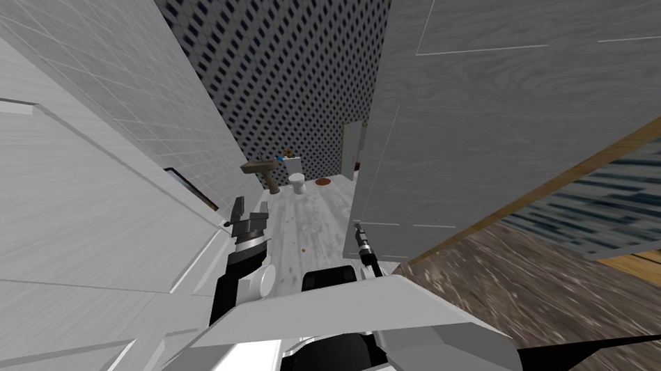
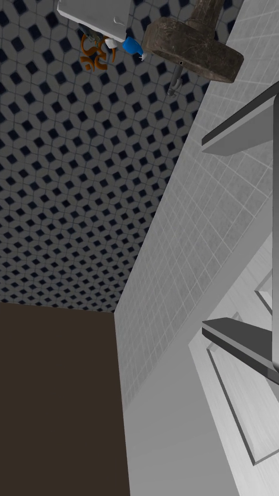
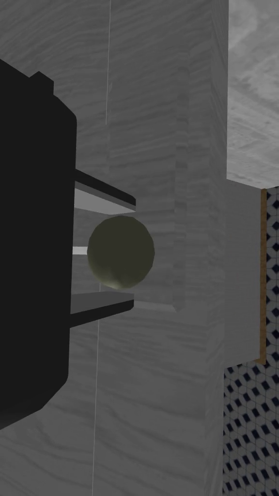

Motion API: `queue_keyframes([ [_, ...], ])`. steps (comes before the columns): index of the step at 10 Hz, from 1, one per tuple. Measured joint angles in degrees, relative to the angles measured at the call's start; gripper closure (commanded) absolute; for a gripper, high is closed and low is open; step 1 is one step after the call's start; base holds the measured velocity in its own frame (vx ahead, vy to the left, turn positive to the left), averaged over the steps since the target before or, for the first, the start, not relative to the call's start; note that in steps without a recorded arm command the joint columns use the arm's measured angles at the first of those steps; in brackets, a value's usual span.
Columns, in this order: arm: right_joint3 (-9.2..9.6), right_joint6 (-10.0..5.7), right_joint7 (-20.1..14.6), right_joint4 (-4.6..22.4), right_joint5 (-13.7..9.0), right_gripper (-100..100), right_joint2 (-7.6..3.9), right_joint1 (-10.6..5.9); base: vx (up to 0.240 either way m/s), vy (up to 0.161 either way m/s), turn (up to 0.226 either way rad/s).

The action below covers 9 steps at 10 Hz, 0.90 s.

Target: Push the door open

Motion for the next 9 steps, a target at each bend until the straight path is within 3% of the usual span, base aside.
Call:
queue_keyframes([
  [3, -0.09, 0.4, -0.1, 0.1, 0.2, 100, -0.17, 0.18, 0.048, -0.05, -0.042],
  [4, -0.59, 0.29, -0.1, 1.4, 0.1, 100, -0.43, -0.77, 0.066, -0.109, -0.073],
  [5, -1.25, 0.39, 0.1, 1.2, 0.1, 100, -0.71, -0.85, 0.058, -0.15, -0.099],
  [6, -1.91, 0.22, -0.2, 1.4, 0.0, -100, -1.46, -1.04, -0.072, -0.001, -0.049],
  [9, -2.03, 0.59, 0.0, 0.6, -0.2, -100, -1.44, -0.67, -0.14, 0.122, -0.039],
])
